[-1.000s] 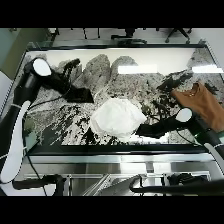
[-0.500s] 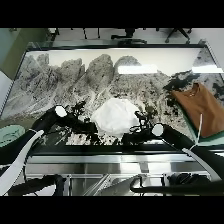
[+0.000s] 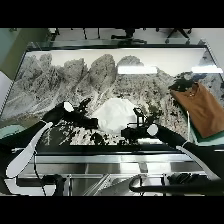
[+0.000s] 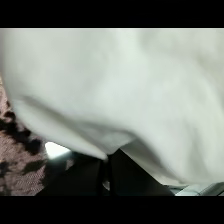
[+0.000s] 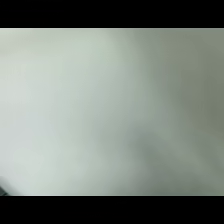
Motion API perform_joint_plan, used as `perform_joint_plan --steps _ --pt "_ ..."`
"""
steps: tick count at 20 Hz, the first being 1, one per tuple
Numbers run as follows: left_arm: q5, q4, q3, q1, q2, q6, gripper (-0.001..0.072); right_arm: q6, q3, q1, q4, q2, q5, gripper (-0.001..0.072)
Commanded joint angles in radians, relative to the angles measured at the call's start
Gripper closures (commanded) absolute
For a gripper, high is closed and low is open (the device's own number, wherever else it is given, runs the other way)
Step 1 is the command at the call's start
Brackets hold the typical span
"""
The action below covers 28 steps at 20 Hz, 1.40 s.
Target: Fold the shirts.
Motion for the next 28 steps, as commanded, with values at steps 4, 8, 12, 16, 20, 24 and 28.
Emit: perform_joint_plan --steps 4,8,12,16,20,24,28 --pt "-0.186 -0.007 0.208 0.053 0.150 0.005 0.0694 -0.064 0.240 -0.118 0.008 0.242 0.262 0.0682" --pt "-0.246 -0.149 0.542 0.077 0.325 -0.018 0.0695 -0.101 0.658 -0.232 0.014 0.407 0.385 0.0682" --pt "-0.232 -0.176 0.925 0.053 0.425 -0.034 0.0695 -0.113 0.970 -0.235 0.014 0.427 0.460 0.0682" --pt "-0.228 -0.043 1.155 0.053 0.494 -0.089 0.0694 -0.111 1.081 -0.235 0.024 0.428 0.533 0.0682" --pt "-0.146 0.100 0.953 0.053 0.634 -0.088 0.0695 -0.108 1.077 -0.235 0.003 0.393 0.620 0.0681" --pt "-0.132 0.136 0.779 0.053 0.583 -0.068 0.0695 -0.106 0.998 -0.235 -0.006 0.271 0.709 0.0682" --pt "-0.103 0.164 0.698 0.052 0.334 -0.045 0.0694 -0.103 0.900 -0.235 -0.215 0.098 0.702 0.0681"
